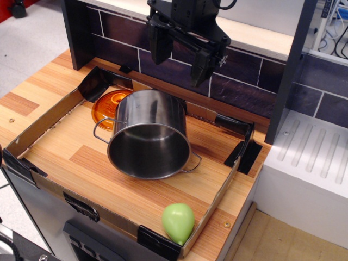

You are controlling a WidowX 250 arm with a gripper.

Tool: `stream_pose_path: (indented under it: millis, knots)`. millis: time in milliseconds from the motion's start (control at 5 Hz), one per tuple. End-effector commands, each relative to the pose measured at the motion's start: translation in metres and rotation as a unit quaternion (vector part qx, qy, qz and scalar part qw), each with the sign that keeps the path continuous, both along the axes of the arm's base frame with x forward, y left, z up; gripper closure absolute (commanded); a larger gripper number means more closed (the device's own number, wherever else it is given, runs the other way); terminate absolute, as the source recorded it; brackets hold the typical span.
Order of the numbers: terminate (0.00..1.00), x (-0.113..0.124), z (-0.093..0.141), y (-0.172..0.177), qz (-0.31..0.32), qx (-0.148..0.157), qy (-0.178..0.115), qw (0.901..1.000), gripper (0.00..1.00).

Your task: Upright metal pot

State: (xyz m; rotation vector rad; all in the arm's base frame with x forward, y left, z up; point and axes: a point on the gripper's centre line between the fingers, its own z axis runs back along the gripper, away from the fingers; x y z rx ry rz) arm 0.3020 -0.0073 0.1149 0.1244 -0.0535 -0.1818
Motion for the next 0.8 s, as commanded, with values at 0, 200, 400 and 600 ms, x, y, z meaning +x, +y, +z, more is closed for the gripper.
stream_pose_path:
  millis: [0, 200, 400, 600]
  knots:
    - [0.00, 0.000, 0.000, 0.000, 0.000, 0.000, 0.000, 1.0000, 0.00]
    - [0.00, -0.004, 0.016, -0.007, -0.023, -0.019, -0.003, 0.9996, 0.00]
    - [0.00, -0.014, 0.035, -0.013, -0.050, -0.046, -0.006, 0.9976, 0.00]
    - [0.00, -0.034, 0.046, -0.014, -0.104, -0.043, -0.024, 0.9934, 0.00]
